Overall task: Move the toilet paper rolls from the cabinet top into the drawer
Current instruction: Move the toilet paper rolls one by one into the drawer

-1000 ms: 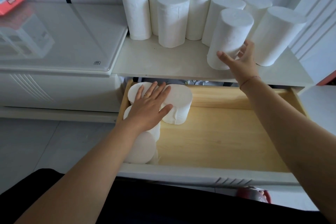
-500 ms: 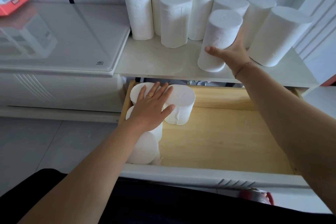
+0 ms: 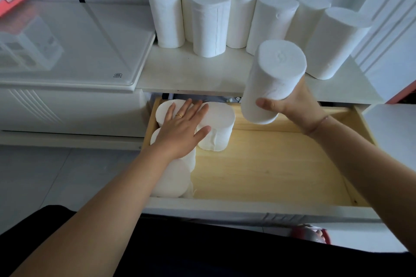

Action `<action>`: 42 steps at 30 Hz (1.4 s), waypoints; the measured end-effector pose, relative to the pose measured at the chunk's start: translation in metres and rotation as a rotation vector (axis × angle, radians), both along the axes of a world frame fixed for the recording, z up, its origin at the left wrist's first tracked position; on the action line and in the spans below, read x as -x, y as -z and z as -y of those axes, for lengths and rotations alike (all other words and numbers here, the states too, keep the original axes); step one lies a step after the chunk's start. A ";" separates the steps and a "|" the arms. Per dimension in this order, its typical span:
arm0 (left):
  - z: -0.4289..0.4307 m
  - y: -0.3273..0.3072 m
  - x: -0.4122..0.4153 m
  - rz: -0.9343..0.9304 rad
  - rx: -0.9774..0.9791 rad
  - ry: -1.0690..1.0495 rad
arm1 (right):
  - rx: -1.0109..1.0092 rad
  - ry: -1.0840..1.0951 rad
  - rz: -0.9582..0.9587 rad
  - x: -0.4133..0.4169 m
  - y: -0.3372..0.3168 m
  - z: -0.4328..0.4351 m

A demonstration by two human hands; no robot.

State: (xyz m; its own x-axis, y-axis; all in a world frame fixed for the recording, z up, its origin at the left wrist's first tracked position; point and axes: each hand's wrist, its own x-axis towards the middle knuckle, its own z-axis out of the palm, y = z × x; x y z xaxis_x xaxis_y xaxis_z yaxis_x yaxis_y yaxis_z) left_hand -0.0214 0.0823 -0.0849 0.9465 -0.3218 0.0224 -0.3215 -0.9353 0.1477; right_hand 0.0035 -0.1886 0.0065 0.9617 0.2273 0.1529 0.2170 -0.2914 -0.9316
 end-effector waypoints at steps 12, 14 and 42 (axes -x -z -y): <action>0.001 -0.001 0.001 -0.019 0.022 -0.009 | 0.195 -0.037 -0.199 0.030 0.080 0.017; 0.001 -0.001 0.001 -0.014 0.012 -0.011 | 0.196 -0.006 -0.215 0.027 0.094 0.014; 0.000 0.000 0.001 -0.013 0.012 -0.012 | 0.229 -0.114 -0.527 -0.015 0.076 0.031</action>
State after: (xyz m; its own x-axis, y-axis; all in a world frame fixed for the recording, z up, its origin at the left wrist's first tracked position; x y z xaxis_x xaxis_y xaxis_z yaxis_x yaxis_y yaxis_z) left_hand -0.0225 0.0821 -0.0847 0.9506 -0.3102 0.0142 -0.3083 -0.9372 0.1628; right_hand 0.0184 -0.2196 -0.0695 0.8623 0.3047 -0.4045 -0.2164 -0.5004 -0.8383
